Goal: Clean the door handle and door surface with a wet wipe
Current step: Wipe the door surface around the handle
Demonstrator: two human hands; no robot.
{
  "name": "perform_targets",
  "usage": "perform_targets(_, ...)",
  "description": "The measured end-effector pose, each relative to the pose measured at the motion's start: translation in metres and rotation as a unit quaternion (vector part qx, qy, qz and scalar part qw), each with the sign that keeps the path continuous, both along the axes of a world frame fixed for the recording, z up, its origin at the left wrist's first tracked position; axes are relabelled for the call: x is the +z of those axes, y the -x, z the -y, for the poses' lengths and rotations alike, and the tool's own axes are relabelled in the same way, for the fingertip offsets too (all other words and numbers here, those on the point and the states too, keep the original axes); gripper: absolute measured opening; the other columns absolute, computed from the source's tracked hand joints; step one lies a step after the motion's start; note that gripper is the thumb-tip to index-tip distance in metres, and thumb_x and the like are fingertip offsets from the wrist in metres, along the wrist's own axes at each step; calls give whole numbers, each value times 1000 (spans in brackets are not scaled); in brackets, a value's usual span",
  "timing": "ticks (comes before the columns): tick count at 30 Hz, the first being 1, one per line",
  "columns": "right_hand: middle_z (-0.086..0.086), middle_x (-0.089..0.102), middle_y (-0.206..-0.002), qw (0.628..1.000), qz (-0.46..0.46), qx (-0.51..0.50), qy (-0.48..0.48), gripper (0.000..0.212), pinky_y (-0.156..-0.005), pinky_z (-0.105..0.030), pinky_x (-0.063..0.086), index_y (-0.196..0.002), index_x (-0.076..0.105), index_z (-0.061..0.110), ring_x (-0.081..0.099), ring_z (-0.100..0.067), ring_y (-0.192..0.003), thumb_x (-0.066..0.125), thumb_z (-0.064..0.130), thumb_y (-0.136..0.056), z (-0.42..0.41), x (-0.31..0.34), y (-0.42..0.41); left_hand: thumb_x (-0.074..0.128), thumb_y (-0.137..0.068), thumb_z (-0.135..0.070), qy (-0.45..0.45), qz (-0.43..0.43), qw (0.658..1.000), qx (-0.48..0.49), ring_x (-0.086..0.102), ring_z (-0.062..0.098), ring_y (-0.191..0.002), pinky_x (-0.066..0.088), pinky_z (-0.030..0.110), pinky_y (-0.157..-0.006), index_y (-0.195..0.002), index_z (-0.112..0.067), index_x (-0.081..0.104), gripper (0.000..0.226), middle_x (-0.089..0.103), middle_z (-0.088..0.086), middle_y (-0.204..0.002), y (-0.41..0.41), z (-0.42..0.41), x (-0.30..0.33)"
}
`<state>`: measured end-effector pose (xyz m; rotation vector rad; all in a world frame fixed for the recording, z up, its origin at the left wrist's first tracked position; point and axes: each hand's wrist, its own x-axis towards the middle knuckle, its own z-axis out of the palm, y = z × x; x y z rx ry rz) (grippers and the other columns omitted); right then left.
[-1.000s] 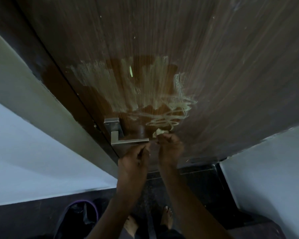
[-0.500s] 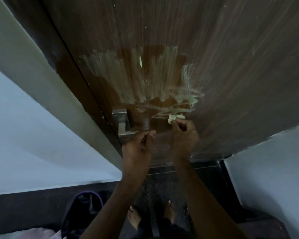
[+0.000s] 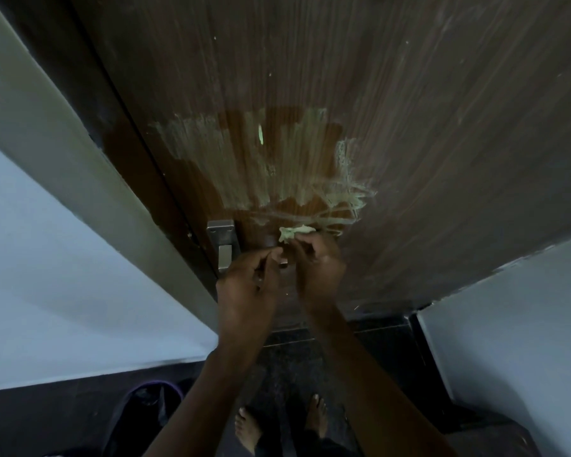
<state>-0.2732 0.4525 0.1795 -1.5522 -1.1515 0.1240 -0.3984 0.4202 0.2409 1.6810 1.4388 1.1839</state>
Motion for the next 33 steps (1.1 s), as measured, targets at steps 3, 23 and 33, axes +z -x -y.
perform_targets(3,23,62,-70,991,-107,-44,65,7,-59,-10,46,-87,69,27,63,7,-70,69,34,-89,12,-12,-7,48,-97,-51,-10,7,1000,17,64,-9,-94,46,5,-76,-108,-37,70,29,67,-31,-97,7,-2,1)
perform_targets(23,4,67,-82,998,37,46,-12,15,-67,-16,48,-86,71,14,61,-3,-74,65,27,-92,4,19,8,53,-100,-37,-4,-27,1000,-3,64,-9,-95,44,1,-79,-111,-30,73,23,72,-18,-104,2,-12,4)
perform_targets(33,10,69,-76,965,-146,-44,212,4,-53,0,41,-86,72,20,56,16,-57,75,18,-85,18,-14,-22,50,-95,-46,-11,-1,1000,5,61,-15,-96,44,0,-76,-108,-41,66,21,62,-32,-98,0,-7,6)
